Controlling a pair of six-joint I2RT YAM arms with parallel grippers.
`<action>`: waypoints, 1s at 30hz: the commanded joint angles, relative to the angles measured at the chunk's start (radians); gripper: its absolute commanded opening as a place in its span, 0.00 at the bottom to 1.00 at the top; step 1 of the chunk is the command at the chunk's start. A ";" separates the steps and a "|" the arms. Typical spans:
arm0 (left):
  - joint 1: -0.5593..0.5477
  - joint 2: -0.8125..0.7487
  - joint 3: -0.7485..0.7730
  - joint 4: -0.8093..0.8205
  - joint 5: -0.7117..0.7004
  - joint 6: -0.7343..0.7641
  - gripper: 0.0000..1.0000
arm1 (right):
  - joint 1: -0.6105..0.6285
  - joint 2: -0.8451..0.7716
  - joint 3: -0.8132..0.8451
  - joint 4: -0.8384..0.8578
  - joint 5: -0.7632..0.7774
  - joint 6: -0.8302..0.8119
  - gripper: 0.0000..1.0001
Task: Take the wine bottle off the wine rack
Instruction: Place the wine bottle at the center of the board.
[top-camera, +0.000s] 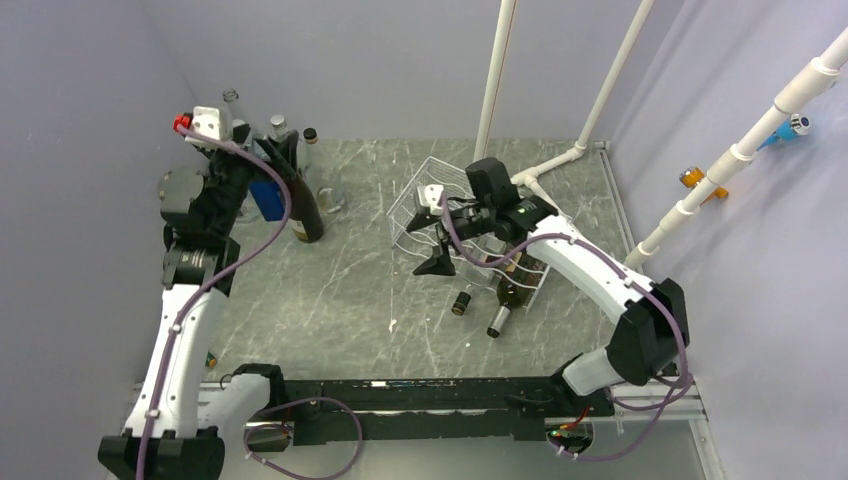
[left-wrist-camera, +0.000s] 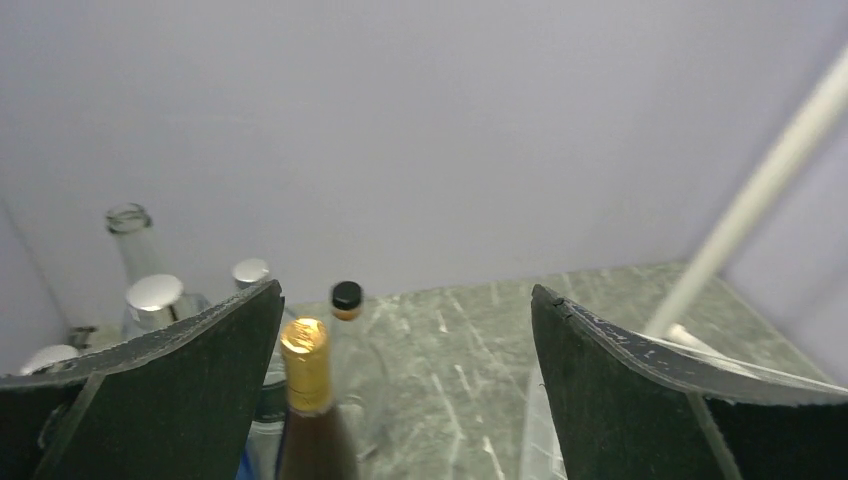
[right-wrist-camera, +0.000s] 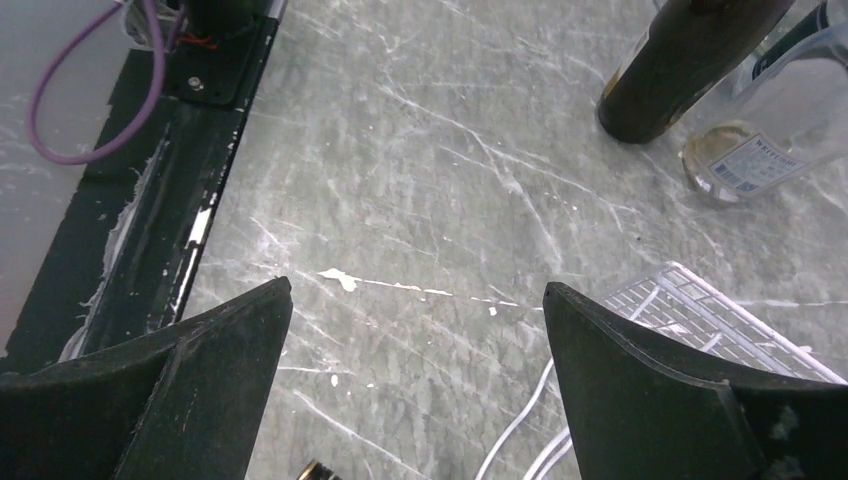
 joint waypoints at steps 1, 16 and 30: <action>0.002 -0.082 -0.054 -0.042 0.139 -0.109 0.99 | -0.037 -0.084 -0.020 -0.031 -0.133 -0.060 0.99; 0.001 -0.232 -0.152 -0.213 0.369 -0.299 1.00 | -0.227 -0.261 -0.190 -0.008 -0.306 -0.131 1.00; -0.101 -0.286 -0.294 -0.167 0.433 -0.403 0.99 | -0.440 -0.384 -0.312 0.020 -0.410 -0.100 1.00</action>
